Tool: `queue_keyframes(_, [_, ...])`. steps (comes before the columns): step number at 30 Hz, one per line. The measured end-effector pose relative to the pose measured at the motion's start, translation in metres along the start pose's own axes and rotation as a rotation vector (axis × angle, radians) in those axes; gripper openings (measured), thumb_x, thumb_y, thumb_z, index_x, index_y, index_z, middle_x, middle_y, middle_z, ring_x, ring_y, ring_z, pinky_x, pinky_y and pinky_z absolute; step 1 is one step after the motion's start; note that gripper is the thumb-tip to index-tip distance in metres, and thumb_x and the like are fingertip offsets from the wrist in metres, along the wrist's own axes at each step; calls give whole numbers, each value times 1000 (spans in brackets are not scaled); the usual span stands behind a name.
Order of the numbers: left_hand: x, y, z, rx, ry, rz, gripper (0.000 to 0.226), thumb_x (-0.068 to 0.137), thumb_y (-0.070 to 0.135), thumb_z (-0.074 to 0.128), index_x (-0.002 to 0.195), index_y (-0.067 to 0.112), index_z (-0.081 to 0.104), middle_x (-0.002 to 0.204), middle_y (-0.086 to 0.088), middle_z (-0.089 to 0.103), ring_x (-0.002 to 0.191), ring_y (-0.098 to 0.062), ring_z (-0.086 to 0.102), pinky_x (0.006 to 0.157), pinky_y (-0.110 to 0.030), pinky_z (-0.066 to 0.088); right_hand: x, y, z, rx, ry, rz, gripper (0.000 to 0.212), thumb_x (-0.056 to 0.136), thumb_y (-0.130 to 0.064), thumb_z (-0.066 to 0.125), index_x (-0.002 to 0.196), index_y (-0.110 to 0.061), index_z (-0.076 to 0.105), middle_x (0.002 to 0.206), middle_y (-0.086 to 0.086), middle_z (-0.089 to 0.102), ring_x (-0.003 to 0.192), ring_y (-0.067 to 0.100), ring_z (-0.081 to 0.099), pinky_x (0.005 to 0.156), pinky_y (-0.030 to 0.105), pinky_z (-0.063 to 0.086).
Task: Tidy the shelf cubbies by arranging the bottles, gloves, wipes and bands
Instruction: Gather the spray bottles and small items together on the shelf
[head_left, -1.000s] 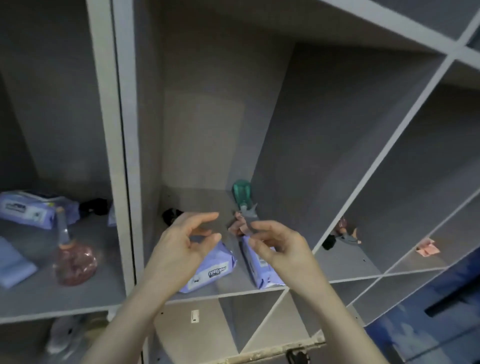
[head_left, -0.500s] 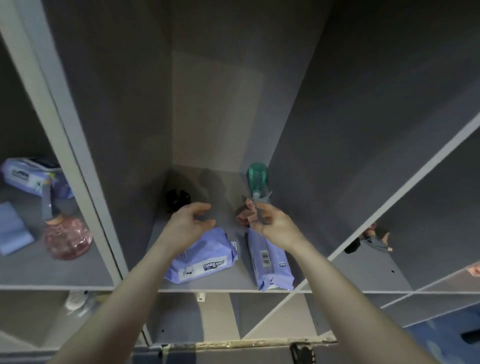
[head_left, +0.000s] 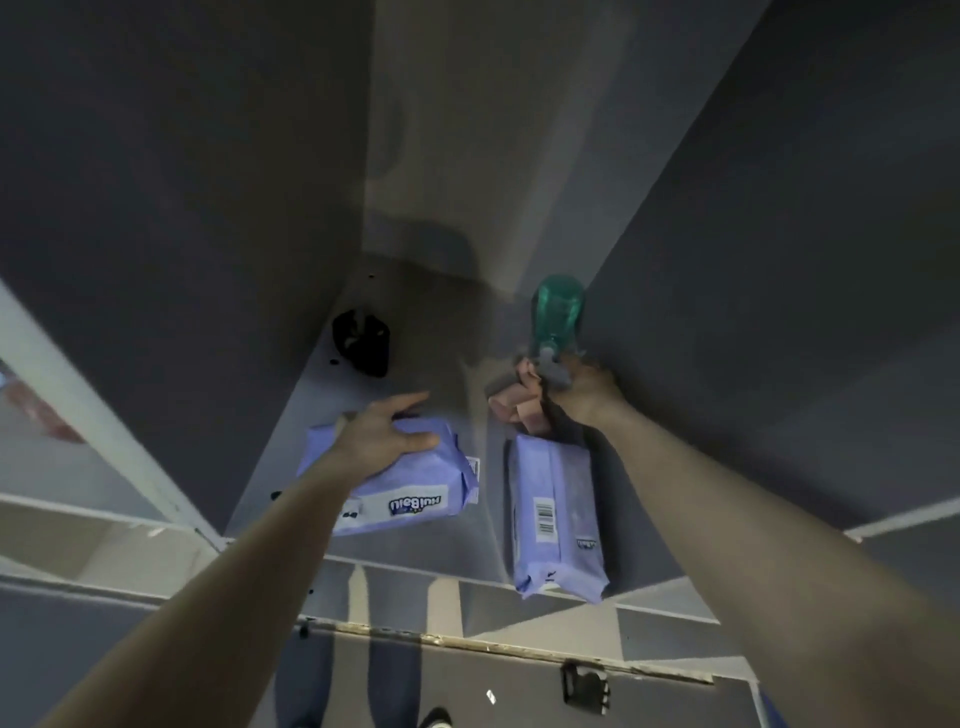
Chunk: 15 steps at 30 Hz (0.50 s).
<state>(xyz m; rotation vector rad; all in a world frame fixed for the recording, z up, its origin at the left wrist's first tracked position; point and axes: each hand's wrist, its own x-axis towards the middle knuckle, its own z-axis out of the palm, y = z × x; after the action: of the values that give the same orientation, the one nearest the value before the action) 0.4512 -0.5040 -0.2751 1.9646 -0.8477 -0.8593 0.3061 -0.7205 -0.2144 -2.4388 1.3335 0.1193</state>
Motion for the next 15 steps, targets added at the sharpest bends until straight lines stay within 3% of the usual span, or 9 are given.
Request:
queue_keyframes(4, [7,-1,2,172,73,1,69,55,69,53,119,44,61,124,20,62,122,-4,52,112,-32,24,38,7,14,-98,-4,-18,50,97,-22,41,147,-20,31,155,9,30,142,32,25,114,34,20])
queue_keyframes(6, [6,-7,10,305,153,54,65,58,76,42,111,46,65,117,21,66,115,-5,58,106,-33,33,54,12,24,-158,-10,-17,55,96,-20,43,149,-20,26,157,7,24,145,34,15,118,39,15])
queue_keyframes(8, [3,-17,20,468,315,214,57,70,74,36,103,43,70,107,18,70,103,-10,65,92,-35,39,62,17,30,-221,-30,-17,61,94,-22,46,150,-23,21,158,6,20,146,34,10,118,45,15])
queue_keyframes(11, [3,-31,28,534,441,334,48,79,67,38,99,39,72,98,17,72,91,-14,68,80,-32,32,76,26,36,-336,-40,-38,65,93,-21,47,150,-24,17,156,11,21,144,34,17,115,43,19])
queue_keyframes(15, [6,-27,23,487,393,282,59,74,74,32,101,40,72,104,17,71,99,-14,65,84,-32,30,72,26,34,-440,135,-138,54,88,-19,51,139,-18,32,139,14,46,130,29,39,106,39,28])
